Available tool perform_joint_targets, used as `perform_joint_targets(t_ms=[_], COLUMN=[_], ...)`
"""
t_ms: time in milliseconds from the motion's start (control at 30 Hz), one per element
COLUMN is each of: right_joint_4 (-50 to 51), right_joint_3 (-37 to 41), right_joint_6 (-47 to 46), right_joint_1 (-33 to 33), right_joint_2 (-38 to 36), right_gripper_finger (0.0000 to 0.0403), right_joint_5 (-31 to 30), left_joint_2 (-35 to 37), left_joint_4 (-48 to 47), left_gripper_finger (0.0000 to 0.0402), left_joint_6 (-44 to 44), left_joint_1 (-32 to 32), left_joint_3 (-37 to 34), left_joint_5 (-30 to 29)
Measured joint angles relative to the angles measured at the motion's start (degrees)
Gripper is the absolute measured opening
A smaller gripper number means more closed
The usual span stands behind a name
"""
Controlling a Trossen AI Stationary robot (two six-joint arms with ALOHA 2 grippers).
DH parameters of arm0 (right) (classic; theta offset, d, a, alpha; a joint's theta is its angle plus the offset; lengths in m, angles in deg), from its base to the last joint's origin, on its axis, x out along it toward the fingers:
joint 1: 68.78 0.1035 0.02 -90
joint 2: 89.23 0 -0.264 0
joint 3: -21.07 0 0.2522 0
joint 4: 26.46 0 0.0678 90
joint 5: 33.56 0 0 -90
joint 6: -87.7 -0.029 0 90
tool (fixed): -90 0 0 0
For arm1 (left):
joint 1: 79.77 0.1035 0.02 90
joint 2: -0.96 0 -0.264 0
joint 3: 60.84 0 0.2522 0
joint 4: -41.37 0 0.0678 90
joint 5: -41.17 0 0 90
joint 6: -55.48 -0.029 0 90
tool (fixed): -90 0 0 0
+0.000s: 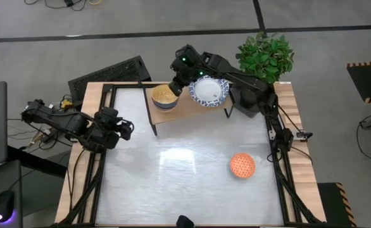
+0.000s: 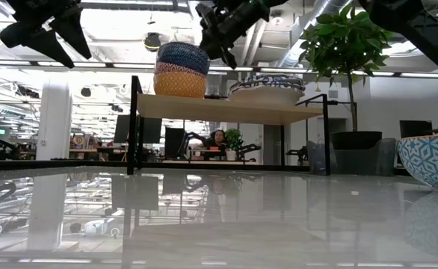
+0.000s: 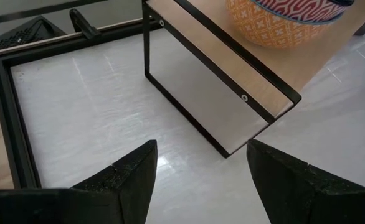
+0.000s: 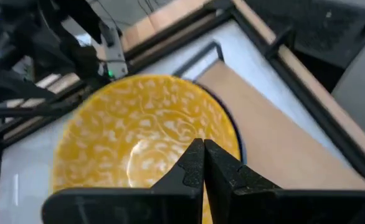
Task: Place and stack bowls onto a shelf
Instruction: Stack the yellow bowl on top of the blue bowl on the shelf
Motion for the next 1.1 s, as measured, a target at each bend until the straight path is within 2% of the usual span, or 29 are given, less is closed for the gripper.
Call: perform_joint_targets(t_ms=[200, 467, 567, 733, 1100], right_joint_4=[0.0, -2.0, -6.2, -9.5, -15.2], right_joint_3=[0.1, 0.1, -0.1, 0.1, 0.2], right_joint_6=[0.0, 4.4, 4.7, 4.5, 4.0], right_joint_1=[1.2, 9.9, 11.7, 11.2, 9.2], right_joint_2=[-1.8, -2.3, -0.7, 0.1, 0.3], right_gripper_finger=[0.0033, 0.0022, 0.0027, 0.0026, 0.0026], right_joint_5=[1.0, 1.9, 0.5, -1.7, -1.7], left_joint_2=[0.0, 0.0, 0.0, 0.0, 0.0], left_joint_4=[0.0, -0.2, -0.3, -0.2, -0.1], left_gripper_finger=[0.0232, 0.0232, 0.0232, 0.0232, 0.0232], left_joint_6=[0.0, -0.4, -0.4, -0.4, -0.3], left_joint_1=[0.0, 0.0, 0.0, 0.0, 0.0], left_joint_3=[0.0, 0.0, 0.0, 0.0, 0.0], left_joint_5=[-0.1, -1.3, -1.5, -1.1, -0.9])
